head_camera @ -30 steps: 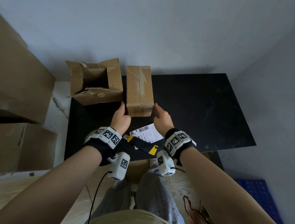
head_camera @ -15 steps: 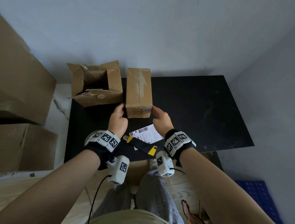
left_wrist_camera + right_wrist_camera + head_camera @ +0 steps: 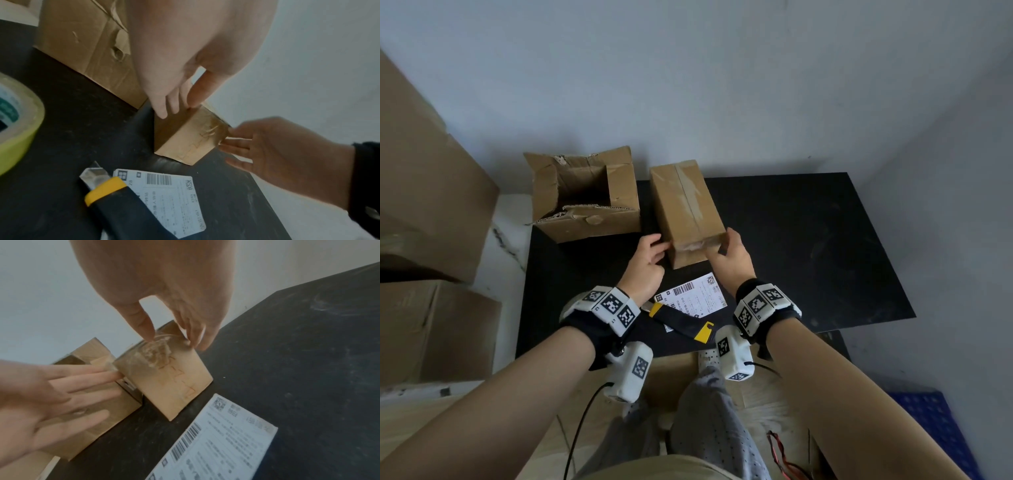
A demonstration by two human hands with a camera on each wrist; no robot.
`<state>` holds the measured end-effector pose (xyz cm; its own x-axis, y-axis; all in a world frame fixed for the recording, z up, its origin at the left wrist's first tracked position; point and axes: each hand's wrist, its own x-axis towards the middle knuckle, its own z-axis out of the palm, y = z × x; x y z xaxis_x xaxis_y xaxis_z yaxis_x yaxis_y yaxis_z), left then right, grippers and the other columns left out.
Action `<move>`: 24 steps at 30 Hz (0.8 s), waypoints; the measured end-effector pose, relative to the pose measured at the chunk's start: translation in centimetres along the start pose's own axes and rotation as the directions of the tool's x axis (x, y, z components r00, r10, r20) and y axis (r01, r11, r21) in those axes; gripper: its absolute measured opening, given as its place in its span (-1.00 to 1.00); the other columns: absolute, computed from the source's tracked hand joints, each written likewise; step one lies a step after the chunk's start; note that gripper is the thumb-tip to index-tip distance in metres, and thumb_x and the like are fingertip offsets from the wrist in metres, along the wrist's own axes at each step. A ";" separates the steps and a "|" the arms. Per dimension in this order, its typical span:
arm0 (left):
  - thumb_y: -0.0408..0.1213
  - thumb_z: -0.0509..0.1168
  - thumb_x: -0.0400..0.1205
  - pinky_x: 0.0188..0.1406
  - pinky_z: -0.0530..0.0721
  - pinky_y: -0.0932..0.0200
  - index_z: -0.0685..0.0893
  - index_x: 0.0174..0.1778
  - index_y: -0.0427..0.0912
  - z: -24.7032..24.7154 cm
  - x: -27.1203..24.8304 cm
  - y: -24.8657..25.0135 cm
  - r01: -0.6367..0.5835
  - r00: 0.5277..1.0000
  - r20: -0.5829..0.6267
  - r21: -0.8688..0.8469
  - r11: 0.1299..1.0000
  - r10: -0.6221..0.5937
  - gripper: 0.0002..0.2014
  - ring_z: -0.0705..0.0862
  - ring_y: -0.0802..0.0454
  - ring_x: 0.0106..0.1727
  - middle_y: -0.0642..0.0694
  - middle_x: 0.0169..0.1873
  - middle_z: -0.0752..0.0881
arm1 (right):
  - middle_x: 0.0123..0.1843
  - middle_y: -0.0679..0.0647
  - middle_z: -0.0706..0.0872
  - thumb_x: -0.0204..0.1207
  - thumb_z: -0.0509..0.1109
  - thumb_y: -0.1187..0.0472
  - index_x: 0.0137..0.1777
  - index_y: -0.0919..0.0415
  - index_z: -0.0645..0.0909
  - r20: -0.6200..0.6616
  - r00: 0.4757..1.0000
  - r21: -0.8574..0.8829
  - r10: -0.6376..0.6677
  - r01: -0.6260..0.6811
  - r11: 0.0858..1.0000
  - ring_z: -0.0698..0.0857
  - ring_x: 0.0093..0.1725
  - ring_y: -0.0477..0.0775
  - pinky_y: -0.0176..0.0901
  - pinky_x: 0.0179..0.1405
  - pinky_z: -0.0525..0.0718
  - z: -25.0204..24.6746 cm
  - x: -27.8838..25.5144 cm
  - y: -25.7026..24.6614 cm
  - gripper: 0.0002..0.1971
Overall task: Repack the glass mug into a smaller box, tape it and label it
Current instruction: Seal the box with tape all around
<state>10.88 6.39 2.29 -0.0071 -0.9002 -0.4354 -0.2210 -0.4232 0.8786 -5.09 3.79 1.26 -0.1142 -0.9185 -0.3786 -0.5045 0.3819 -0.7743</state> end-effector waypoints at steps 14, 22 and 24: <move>-0.71 0.17 0.51 0.60 0.13 0.09 0.00 0.66 -0.06 -2.0 3.7 3.9 -0.365 0.930 0.282 0.763 0.534 0.234 -0.14 -0.07 0.09 0.66 0.01 0.67 -0.06 | 0.59 0.24 0.19 0.18 0.58 -0.16 0.63 0.41 -0.12 -0.090 0.994 -0.569 -0.061 -0.001 0.822 0.21 0.58 0.21 0.14 0.58 0.17 2.5 1.2 -4.7 0.24; -0.34 0.31 0.60 0.64 -0.12 0.05 -0.16 0.65 -0.01 -1.1 7.5 5.0 -0.510 0.859 0.496 0.852 0.117 0.126 -0.13 -0.17 0.05 0.67 -0.01 0.66 -0.20 | 0.66 0.13 0.03 0.18 0.64 -0.01 0.65 0.27 -0.19 0.106 0.993 -0.611 -0.056 0.110 0.784 -0.05 0.67 0.09 0.10 0.64 -0.16 -3.4 2.5 -2.0 0.25; -0.37 0.31 0.59 0.63 -0.16 0.06 -0.13 0.65 0.02 -0.6 8.3 5.9 -0.525 0.849 0.515 0.848 0.068 0.120 -0.14 -0.17 0.04 0.67 -0.02 0.66 -0.19 | 0.67 0.11 -0.01 0.23 0.62 0.02 0.66 0.23 -0.18 0.171 0.983 -0.608 -0.062 0.155 0.779 -0.11 0.68 0.07 0.10 0.64 -0.19 -5.3 2.9 -1.6 0.20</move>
<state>10.16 -3.66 3.94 -0.5351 -0.7618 -0.3652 -0.8388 0.5305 0.1225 -9.17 -0.03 4.03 0.0651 -0.9095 -0.4106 -0.9308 0.0930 -0.3536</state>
